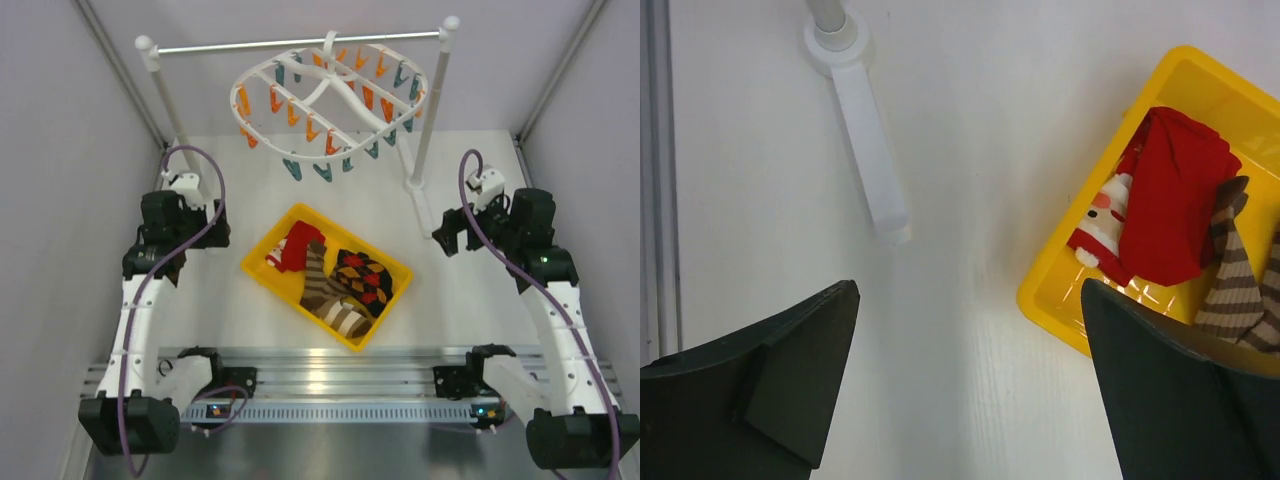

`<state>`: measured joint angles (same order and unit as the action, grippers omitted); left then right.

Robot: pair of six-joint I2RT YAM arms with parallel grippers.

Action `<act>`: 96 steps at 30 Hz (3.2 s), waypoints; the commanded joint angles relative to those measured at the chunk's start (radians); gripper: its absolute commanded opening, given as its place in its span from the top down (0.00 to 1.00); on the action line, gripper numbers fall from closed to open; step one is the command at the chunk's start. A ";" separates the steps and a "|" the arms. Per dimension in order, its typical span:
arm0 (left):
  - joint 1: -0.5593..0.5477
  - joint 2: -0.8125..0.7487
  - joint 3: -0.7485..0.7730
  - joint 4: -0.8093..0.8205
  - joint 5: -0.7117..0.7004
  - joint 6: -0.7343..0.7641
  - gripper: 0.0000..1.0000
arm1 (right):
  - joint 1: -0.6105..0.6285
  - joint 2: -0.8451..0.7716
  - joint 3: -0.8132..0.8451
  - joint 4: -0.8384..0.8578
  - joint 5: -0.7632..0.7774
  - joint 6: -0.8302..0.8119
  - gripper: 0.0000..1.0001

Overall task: Clip the socks to the hanger
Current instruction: Open the clamp at the hanger.

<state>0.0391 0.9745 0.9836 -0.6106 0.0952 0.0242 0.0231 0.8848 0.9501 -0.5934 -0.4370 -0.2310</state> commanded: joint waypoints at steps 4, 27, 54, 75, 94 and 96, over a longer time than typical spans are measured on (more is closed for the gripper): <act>0.001 -0.057 0.049 -0.008 0.223 -0.075 0.02 | 0.009 -0.003 -0.002 0.033 -0.106 0.039 0.00; -0.001 -0.283 -0.184 0.701 0.766 -0.649 0.09 | 0.490 0.330 0.321 0.460 -0.209 0.322 0.50; -0.002 -0.166 -0.155 0.969 0.692 -0.754 0.09 | 0.934 0.534 0.012 1.492 0.471 0.009 0.54; -0.004 -0.111 -0.154 0.968 0.730 -0.653 0.09 | 0.902 0.706 0.093 1.626 0.458 0.047 0.53; -0.036 -0.042 -0.129 0.985 0.713 -0.635 0.10 | 0.865 0.772 0.154 1.617 0.521 0.061 0.57; -0.036 -0.028 -0.125 0.997 0.706 -0.642 0.11 | 0.865 0.773 0.156 1.621 0.506 0.062 0.60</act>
<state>0.0101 0.9348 0.8070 0.3115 0.8040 -0.6201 0.8940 1.6539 1.0550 0.9619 0.0879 -0.1852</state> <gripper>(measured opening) 0.900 0.409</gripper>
